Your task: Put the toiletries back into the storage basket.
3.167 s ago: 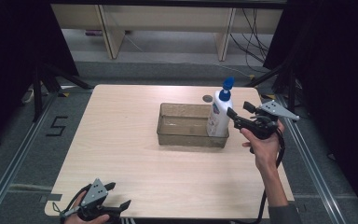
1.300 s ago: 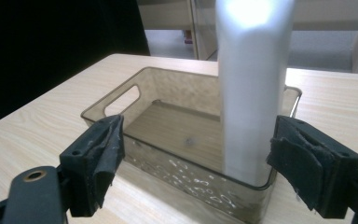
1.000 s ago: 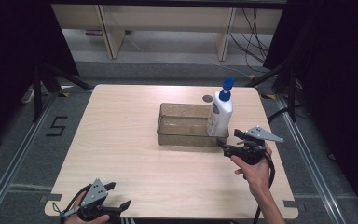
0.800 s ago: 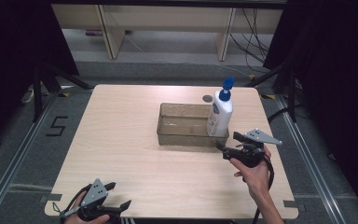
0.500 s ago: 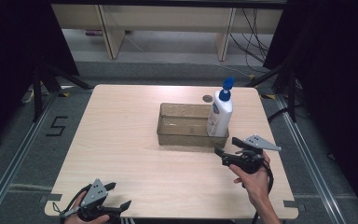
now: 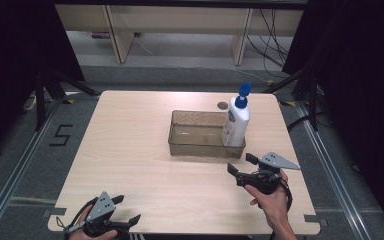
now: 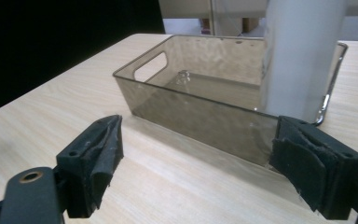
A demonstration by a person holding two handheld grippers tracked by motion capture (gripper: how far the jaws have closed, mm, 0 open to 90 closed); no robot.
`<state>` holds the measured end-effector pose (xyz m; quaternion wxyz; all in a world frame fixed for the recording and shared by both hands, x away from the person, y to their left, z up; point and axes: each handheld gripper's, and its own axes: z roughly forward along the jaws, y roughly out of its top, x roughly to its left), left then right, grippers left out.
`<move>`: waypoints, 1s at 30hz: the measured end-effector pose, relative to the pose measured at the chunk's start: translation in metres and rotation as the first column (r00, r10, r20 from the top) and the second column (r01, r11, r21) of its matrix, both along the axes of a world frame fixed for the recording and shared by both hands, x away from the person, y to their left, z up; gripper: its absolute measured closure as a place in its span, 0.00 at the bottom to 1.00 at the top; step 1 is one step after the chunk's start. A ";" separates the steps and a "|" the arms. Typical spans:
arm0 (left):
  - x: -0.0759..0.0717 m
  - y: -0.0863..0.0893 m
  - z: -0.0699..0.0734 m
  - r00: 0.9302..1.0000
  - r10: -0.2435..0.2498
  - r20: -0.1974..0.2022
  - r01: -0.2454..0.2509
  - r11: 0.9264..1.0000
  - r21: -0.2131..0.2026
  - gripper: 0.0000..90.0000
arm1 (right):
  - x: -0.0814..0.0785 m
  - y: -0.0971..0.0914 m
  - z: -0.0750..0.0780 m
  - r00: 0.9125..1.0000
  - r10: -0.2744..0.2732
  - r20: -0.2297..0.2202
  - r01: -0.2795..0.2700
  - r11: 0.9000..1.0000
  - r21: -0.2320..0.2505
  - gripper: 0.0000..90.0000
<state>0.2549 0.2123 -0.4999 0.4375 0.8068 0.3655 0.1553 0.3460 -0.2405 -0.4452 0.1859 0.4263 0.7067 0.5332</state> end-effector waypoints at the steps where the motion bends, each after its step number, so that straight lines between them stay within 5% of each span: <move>1: 0.000 0.000 0.000 1.000 0.001 0.001 -0.001 1.000 -0.002 0.17 | -0.001 0.000 0.000 1.000 0.006 0.003 -0.006 1.000 -0.008 0.18; 3: 0.001 0.000 -0.001 1.000 0.002 0.005 -0.002 1.000 -0.007 0.17 | -0.005 0.002 0.000 1.000 0.004 -0.021 -0.004 1.000 0.012 0.18; 8: 0.000 0.000 0.000 1.000 0.001 0.003 -0.001 1.000 -0.005 0.17 | -0.009 0.004 -0.003 1.000 0.016 -0.002 -0.016 1.000 0.020 0.17; 30: 0.000 0.000 0.000 1.000 -0.001 0.000 0.001 1.000 0.005 0.17 | -0.028 0.007 -0.009 0.998 0.067 0.001 -0.067 0.998 -0.010 0.17</move>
